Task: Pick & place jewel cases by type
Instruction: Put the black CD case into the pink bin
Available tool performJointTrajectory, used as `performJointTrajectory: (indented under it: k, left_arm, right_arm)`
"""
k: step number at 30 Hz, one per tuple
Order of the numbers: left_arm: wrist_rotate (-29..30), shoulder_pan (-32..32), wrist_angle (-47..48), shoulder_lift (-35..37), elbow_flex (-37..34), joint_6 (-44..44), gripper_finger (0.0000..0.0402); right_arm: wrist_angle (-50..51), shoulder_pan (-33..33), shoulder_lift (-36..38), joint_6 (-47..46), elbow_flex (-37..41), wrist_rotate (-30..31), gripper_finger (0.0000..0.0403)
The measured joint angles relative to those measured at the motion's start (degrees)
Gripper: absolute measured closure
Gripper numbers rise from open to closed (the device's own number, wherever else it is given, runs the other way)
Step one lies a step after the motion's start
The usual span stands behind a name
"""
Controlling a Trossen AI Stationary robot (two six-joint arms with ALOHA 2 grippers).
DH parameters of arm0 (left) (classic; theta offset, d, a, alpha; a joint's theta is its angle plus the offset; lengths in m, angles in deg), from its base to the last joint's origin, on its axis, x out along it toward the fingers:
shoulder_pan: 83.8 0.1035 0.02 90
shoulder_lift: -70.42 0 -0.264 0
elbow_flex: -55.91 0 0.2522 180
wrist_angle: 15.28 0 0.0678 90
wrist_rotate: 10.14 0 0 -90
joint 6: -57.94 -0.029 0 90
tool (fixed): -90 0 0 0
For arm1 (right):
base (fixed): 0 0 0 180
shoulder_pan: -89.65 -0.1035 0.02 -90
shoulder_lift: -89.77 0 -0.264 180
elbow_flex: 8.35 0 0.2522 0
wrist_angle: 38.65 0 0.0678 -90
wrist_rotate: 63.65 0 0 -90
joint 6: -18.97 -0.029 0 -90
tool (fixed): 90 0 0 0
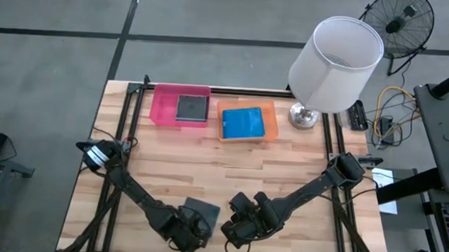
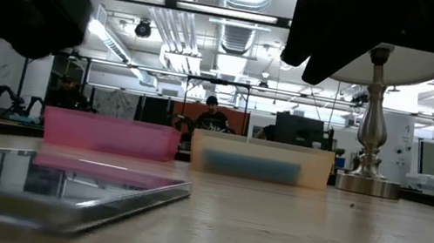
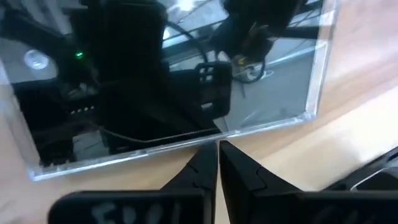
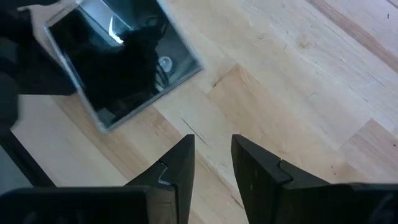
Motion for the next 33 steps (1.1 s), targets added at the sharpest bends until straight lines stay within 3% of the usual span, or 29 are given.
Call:
performJointTrajectory:
  k: [6,18,22,27,33]
  left_arm:
    - [0.31,4.14,-3.74,-0.19,0.00,-4.60,0.0402]
    - [-1.18,11.23,-1.92,-0.19,-0.07,-15.77,0.0402]
    - [-0.79,11.46,-0.63,1.56,-0.07,-16.36,0.0402]
    - [4.24,9.83,5.70,6.24,-0.20,-15.28,0.0402]
    - [9.26,9.06,5.99,12.56,-4.80,-14.16,0.0402]
  right_arm:
    - [-0.12,0.00,0.00,-0.14,0.00,0.50,0.0306]
    - [0.14,0.00,0.00,-0.59,0.00,1.01,0.0301]
    - [5.05,-0.31,0.36,-5.26,-0.02,1.12,0.0292]
    - [15.32,-0.37,1.75,-9.39,-0.02,2.52,0.0277]
    - [11.86,0.60,3.30,-5.60,-0.04,2.65,0.0256]
